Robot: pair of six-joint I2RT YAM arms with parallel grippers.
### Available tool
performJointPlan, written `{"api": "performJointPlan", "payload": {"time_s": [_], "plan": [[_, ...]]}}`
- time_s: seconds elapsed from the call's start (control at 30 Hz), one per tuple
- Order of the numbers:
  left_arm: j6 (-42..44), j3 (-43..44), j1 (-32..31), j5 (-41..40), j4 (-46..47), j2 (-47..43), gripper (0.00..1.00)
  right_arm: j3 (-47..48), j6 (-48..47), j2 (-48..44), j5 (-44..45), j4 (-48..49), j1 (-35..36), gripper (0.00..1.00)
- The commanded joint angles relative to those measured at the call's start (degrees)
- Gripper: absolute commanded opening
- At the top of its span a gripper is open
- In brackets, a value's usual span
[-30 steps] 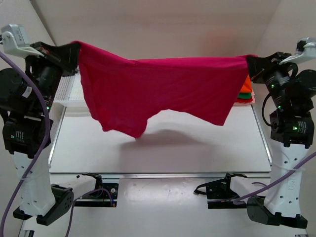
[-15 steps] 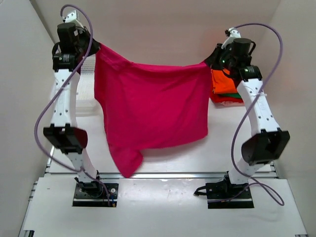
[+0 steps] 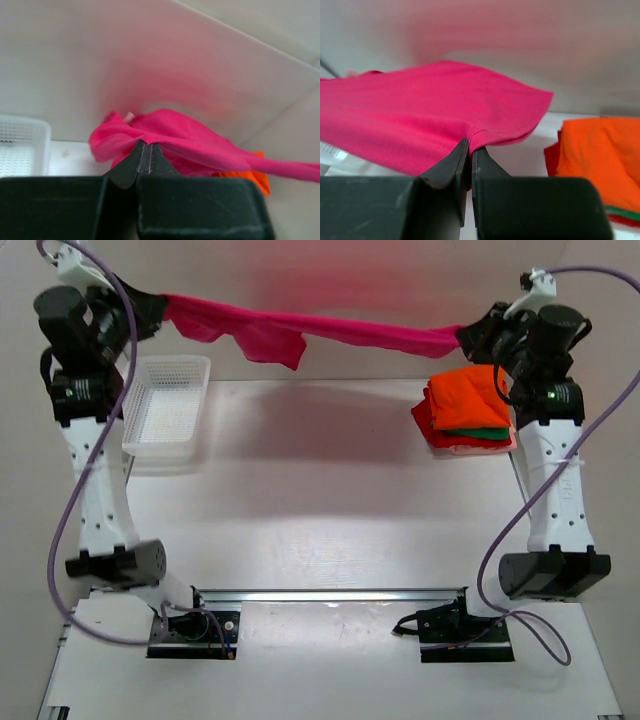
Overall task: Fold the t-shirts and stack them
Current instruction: Flatten out the tshirt
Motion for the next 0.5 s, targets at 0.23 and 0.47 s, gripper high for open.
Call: {"api": "performJointPlan", "payload": {"time_s": [0.23,0.47], "plan": [[6.56,-55.70,-13.34,-5.30,6.23,-33.60,0.00,-40.43,0.70,-13.33,-3.38,8.18,-3.12,0.00],[3.14,-84.61,-22.68,-5.50,-1.58,-53.84,0.00,-65.05,7.64,-26.60,4.24,2.12,6.45,0.00]]}}
